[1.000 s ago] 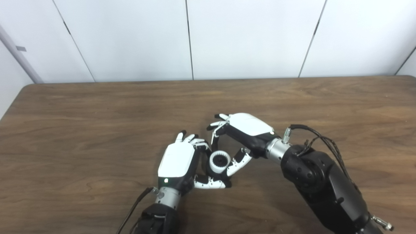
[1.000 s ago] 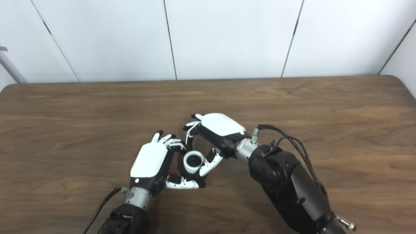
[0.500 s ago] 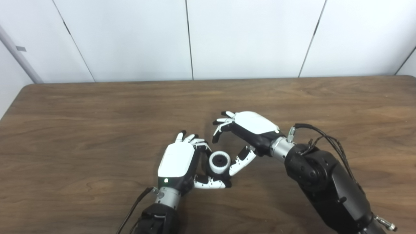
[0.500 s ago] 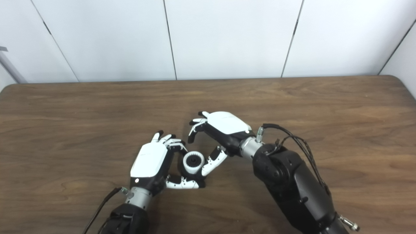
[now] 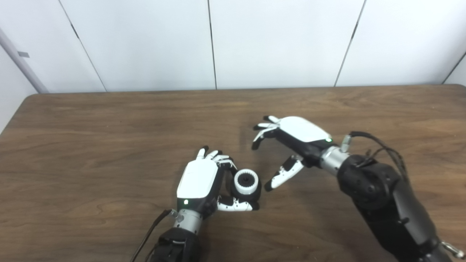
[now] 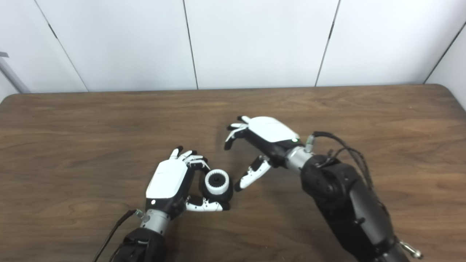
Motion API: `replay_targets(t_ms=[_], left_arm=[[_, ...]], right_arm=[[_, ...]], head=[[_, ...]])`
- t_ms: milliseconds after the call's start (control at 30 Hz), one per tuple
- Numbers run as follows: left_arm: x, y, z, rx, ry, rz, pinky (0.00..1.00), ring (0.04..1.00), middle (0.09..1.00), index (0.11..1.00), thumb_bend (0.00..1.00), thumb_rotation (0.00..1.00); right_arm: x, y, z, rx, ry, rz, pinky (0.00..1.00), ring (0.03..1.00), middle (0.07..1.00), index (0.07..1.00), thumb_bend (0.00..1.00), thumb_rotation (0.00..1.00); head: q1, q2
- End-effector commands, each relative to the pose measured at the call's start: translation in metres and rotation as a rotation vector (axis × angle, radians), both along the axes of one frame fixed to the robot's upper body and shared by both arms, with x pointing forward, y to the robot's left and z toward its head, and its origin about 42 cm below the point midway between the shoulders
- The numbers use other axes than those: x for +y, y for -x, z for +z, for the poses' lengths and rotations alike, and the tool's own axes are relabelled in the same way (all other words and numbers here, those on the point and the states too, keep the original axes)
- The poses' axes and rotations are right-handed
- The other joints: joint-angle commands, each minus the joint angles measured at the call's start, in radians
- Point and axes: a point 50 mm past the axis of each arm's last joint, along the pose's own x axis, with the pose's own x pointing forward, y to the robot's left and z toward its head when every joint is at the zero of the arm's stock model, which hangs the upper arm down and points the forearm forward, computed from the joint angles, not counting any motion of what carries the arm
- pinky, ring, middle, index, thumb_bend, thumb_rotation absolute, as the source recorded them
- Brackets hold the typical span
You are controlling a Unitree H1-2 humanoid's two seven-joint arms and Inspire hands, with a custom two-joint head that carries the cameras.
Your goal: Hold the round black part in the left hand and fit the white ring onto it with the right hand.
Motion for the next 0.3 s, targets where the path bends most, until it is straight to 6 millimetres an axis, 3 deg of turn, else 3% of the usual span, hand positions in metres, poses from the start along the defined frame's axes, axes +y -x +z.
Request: replay_targets(t_ms=[0, 267], left_arm=[[0.002, -0.004, 0.004, -0.01, -0.003, -0.003, 1.0, 0.886, 0.772, 0.485, 0.52, 0.06], [0.009, -0.003, 0.004, 0.003, -0.014, -0.002, 1.0, 0.89, 0.774, 0.485, 0.52, 0.06]], right_arm=[[-0.013, 0.001, 0.016, -0.043, 0.008, -0.016, 0.98, 1.0, 0.919, 0.729, 1.0, 0.31], [-0.039, 0.01, 0.014, -0.009, 0.003, -0.094, 0.97, 1.0, 0.933, 0.77, 1.0, 0.3]], head=[[0.001, 0.001], [-0.007, -0.003]])
